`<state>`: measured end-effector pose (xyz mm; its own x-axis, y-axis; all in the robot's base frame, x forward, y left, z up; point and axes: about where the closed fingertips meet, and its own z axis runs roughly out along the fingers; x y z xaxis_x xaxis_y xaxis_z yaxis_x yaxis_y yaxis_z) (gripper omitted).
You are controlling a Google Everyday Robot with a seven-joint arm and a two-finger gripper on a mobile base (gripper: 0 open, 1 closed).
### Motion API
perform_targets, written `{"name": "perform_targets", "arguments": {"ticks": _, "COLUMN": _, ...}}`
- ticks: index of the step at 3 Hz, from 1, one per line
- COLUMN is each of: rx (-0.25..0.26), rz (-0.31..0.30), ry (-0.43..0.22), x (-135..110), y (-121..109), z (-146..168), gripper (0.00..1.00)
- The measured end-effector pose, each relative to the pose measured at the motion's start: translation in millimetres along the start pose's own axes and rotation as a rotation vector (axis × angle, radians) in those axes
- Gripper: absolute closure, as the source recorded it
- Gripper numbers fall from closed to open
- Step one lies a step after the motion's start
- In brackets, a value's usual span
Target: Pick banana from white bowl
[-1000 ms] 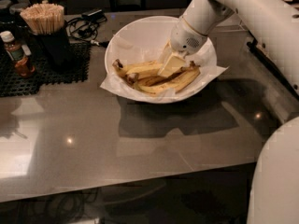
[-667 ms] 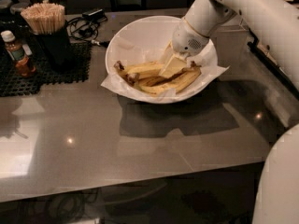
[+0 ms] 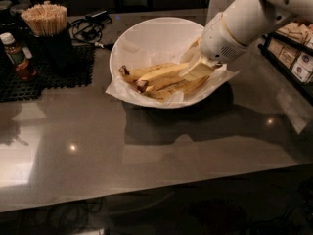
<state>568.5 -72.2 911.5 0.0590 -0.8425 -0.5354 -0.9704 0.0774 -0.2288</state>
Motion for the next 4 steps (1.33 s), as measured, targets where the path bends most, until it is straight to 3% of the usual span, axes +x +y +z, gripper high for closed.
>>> {"name": "perform_targets", "arguments": {"ticks": 3, "rx": 0.323, "rz": -0.103, "ry": -0.106, "x": -30.6, "y": 30.3, "z": -104.5, "gripper": 1.0}}
{"name": "perform_targets", "arguments": {"ticks": 4, "rx": 0.435, "rz": -0.152, "ry": -0.146, "x": -39.2, "y": 53.5, "z": -141.7, "gripper": 1.0}}
